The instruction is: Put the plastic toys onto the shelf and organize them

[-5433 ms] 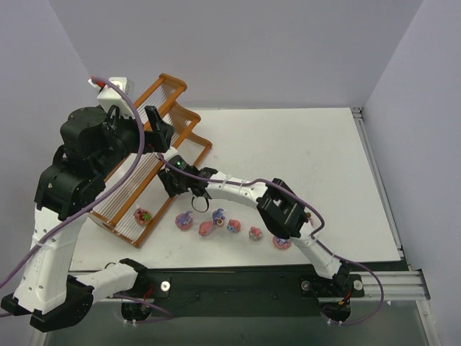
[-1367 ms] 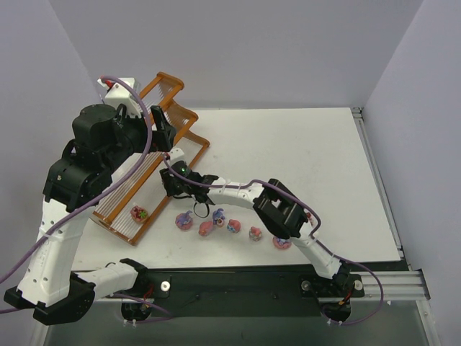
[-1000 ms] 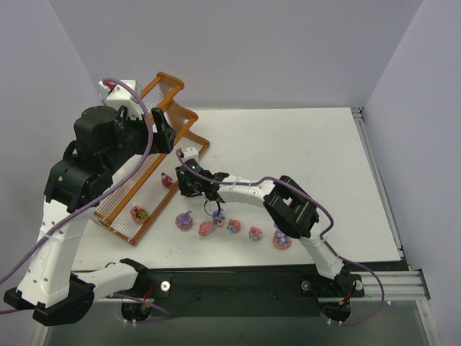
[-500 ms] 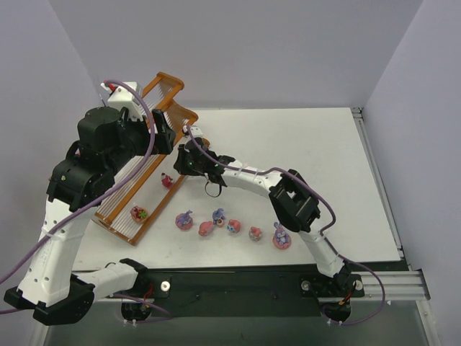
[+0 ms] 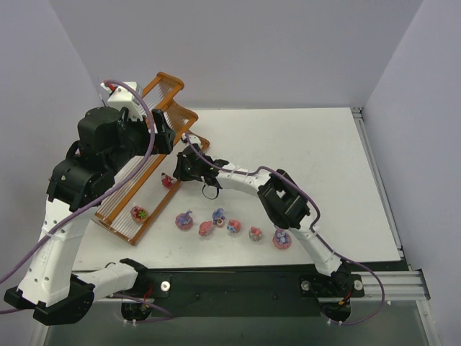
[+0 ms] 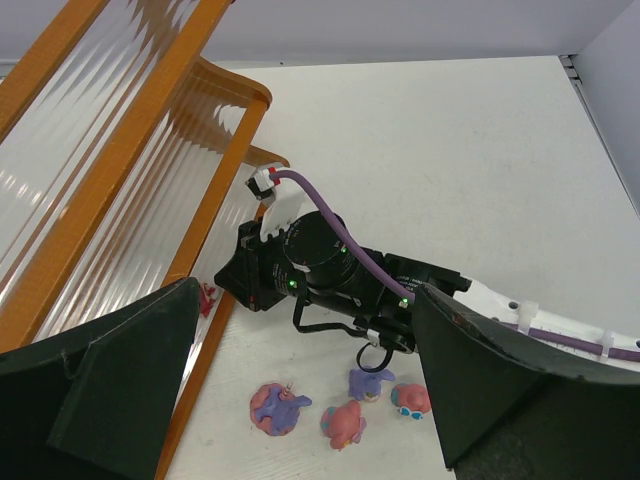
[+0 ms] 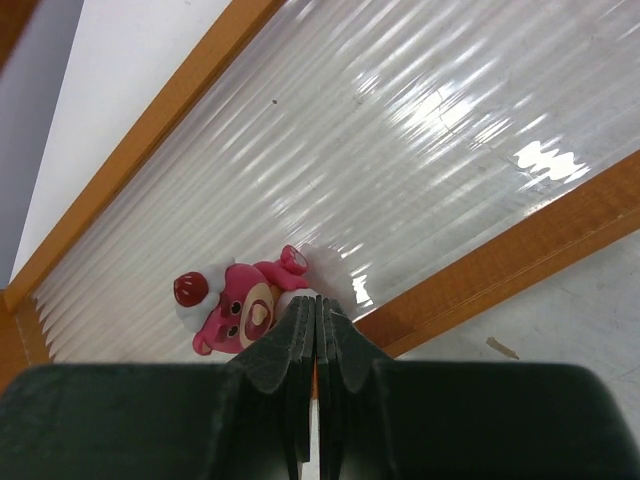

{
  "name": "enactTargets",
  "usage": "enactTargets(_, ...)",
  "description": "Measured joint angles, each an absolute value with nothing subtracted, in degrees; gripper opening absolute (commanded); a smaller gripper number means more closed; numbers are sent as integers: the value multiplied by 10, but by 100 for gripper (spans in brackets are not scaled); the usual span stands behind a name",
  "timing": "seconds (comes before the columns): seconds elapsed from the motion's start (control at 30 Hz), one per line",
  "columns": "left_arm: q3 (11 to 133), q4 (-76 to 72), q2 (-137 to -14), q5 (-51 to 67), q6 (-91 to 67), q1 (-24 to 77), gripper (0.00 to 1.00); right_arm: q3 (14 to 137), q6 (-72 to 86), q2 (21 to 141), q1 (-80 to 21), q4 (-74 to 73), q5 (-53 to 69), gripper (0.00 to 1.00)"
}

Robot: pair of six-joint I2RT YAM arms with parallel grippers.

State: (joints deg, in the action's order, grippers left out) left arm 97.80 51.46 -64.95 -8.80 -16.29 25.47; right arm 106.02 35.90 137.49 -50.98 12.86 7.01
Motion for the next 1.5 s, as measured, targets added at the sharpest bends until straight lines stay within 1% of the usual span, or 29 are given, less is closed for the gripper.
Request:
enactTargets(0.3,978,515,-650,-88,-163,255,97,1082,365,1405,-502,131,85,0)
enactTargets(1.1,975,515,-650,-88,-163,255,97,1089,371,1414,-504,135,119,0)
enactTargets(1.5,963,515,-645,-90,-163,255,97,1055,377,1403,-512,174,116,0)
